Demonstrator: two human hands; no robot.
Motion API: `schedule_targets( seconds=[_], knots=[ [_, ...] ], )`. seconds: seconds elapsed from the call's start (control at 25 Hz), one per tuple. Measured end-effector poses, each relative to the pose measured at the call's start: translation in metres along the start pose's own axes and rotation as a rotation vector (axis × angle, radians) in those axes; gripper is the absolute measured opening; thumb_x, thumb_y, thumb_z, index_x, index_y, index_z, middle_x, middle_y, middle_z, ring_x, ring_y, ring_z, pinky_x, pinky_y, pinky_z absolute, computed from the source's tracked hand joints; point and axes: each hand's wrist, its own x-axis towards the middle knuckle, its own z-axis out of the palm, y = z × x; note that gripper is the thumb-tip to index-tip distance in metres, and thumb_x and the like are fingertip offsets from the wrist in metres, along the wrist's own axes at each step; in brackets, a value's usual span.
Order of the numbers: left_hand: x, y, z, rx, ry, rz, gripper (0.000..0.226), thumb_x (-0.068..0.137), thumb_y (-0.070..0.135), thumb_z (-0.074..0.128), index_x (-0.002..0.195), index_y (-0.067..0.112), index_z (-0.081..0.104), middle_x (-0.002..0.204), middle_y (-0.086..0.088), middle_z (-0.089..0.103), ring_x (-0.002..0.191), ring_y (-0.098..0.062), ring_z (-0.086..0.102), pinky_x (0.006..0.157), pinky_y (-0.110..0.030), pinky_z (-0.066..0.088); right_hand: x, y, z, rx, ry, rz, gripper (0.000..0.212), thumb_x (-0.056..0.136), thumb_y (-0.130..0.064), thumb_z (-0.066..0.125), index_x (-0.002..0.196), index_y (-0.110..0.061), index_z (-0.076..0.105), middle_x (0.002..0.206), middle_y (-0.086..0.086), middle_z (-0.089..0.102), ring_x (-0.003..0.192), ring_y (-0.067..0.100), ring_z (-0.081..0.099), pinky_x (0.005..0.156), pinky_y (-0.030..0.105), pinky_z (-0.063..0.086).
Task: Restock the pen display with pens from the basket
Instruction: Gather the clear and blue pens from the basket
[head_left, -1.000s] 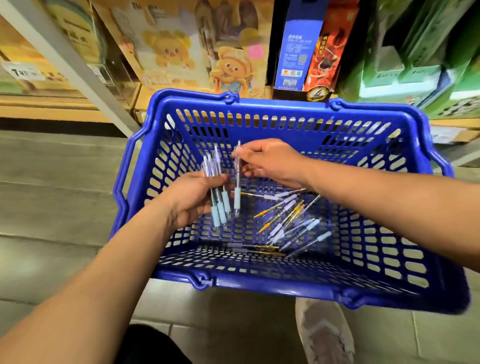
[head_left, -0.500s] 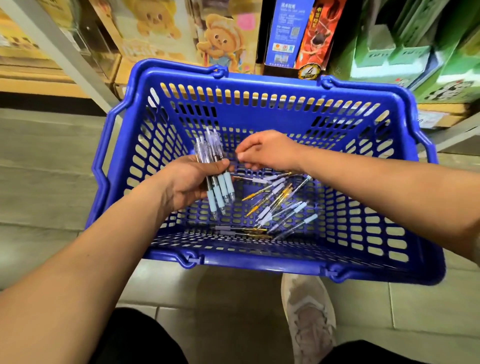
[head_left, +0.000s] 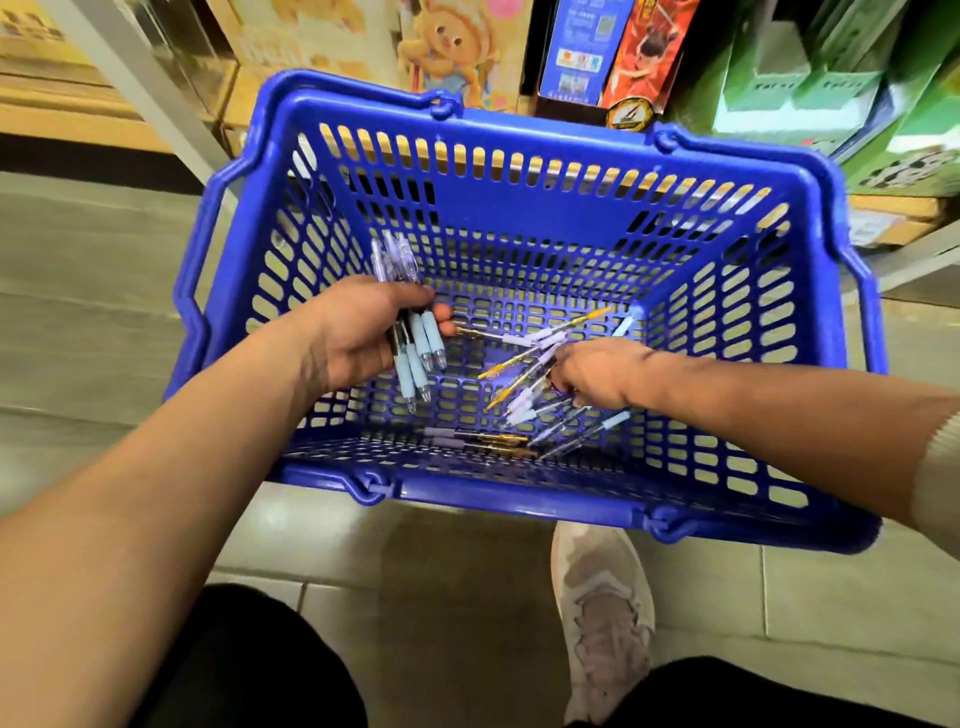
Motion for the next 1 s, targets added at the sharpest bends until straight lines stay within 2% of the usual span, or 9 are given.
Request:
schedule_targets(
  seconds=[0.2, 0.32, 0.44, 0.52, 0.6, 0.72, 0.84, 0.92, 1.0],
  knots=[
    [0.005, -0.004, -0.005, -0.013, -0.030, -0.001, 0.010, 0.102, 0.011, 0.056, 0.097, 0.006, 0.063, 0.075, -0.005, 0.072, 0.073, -0.017, 0.074, 0.069, -0.036, 0.064, 0.003, -0.002, -0.001, -0.038, 0.045, -0.047, 0.012, 0.097, -0.016, 0.061, 0.107, -0.023, 0.063, 0.108, -0.007, 0.053, 0.101, 0.019, 0.060, 0.088, 0.039, 0.057],
    [0.007, -0.007, -0.006, -0.006, -0.071, 0.015, 0.009, 0.098, 0.009, 0.060, 0.104, 0.008, 0.066, 0.093, -0.007, 0.077, 0.083, -0.019, 0.076, 0.072, -0.038, 0.064, 0.002, -0.004, -0.003, -0.080, 0.027, -0.057, 0.012, 0.098, -0.024, 0.062, 0.110, -0.023, 0.063, 0.113, -0.005, 0.054, 0.110, 0.018, 0.054, 0.095, 0.038, 0.053],
    [0.007, -0.007, -0.005, 0.044, -0.086, 0.019, 0.028, 0.091, 0.004, 0.064, 0.118, 0.012, 0.062, 0.110, -0.005, 0.078, 0.091, -0.020, 0.077, 0.079, -0.043, 0.063, -0.001, -0.009, 0.001, -0.146, 0.007, -0.039, 0.021, 0.098, -0.020, 0.060, 0.120, -0.021, 0.060, 0.118, -0.001, 0.051, 0.108, 0.019, 0.051, 0.084, 0.034, 0.053],
    [0.005, -0.006, -0.004, 0.030, -0.103, 0.025, 0.045, 0.082, 0.005, 0.070, 0.125, 0.013, 0.058, 0.109, -0.005, 0.078, 0.086, -0.020, 0.077, 0.076, -0.042, 0.064, -0.005, -0.008, -0.006, -0.107, 0.007, -0.060, 0.022, 0.099, -0.018, 0.059, 0.120, -0.018, 0.057, 0.119, 0.001, 0.057, 0.107, 0.020, 0.056, 0.094, 0.036, 0.053],
    [0.004, -0.005, -0.002, -0.009, -0.140, 0.032, 0.053, 0.075, 0.005, 0.073, 0.126, 0.015, 0.060, 0.103, -0.006, 0.079, 0.081, -0.020, 0.077, 0.070, -0.040, 0.064, -0.012, 0.001, -0.027, 0.220, 0.038, -0.045, 0.009, 0.099, -0.019, 0.058, 0.107, -0.021, 0.058, 0.104, -0.005, 0.065, 0.094, 0.014, 0.062, 0.091, 0.039, 0.055],
    [0.006, -0.004, -0.001, -0.035, -0.186, 0.056, 0.041, 0.074, 0.003, 0.074, 0.114, 0.013, 0.067, 0.089, -0.007, 0.076, 0.081, -0.021, 0.075, 0.070, -0.040, 0.062, -0.024, 0.008, -0.070, 0.706, 0.156, -0.071, 0.004, 0.095, -0.038, 0.066, 0.094, -0.036, 0.070, 0.083, -0.021, 0.070, 0.074, -0.008, 0.062, 0.071, 0.021, 0.053],
    [0.007, -0.007, -0.001, -0.005, -0.175, 0.100, 0.024, 0.079, 0.003, 0.071, 0.101, 0.011, 0.069, 0.082, -0.007, 0.073, 0.077, -0.018, 0.074, 0.070, -0.036, 0.062, -0.029, -0.005, -0.103, 1.153, 0.275, -0.098, 0.041, 0.083, -0.064, 0.068, 0.095, -0.025, 0.075, 0.077, -0.005, 0.070, 0.071, 0.002, 0.064, 0.068, 0.016, 0.056],
    [0.007, -0.008, -0.001, 0.027, -0.170, 0.112, 0.017, 0.085, 0.002, 0.068, 0.100, 0.010, 0.071, 0.087, -0.008, 0.075, 0.077, -0.017, 0.073, 0.070, -0.034, 0.062, -0.025, -0.019, -0.116, 1.515, 0.255, -0.124, 0.045, 0.081, -0.054, 0.071, 0.102, -0.014, 0.076, 0.078, 0.000, 0.067, 0.075, 0.009, 0.064, 0.074, 0.018, 0.058],
    [0.005, -0.010, -0.002, 0.047, -0.181, 0.092, 0.021, 0.089, -0.001, 0.064, 0.106, 0.008, 0.072, 0.098, -0.011, 0.077, 0.083, -0.020, 0.075, 0.073, -0.037, 0.062, -0.019, -0.030, -0.124, 1.709, 0.285, -0.140, 0.032, 0.087, -0.037, 0.073, 0.103, -0.010, 0.075, 0.077, 0.001, 0.066, 0.071, 0.008, 0.064, 0.072, 0.019, 0.058]
  ],
)
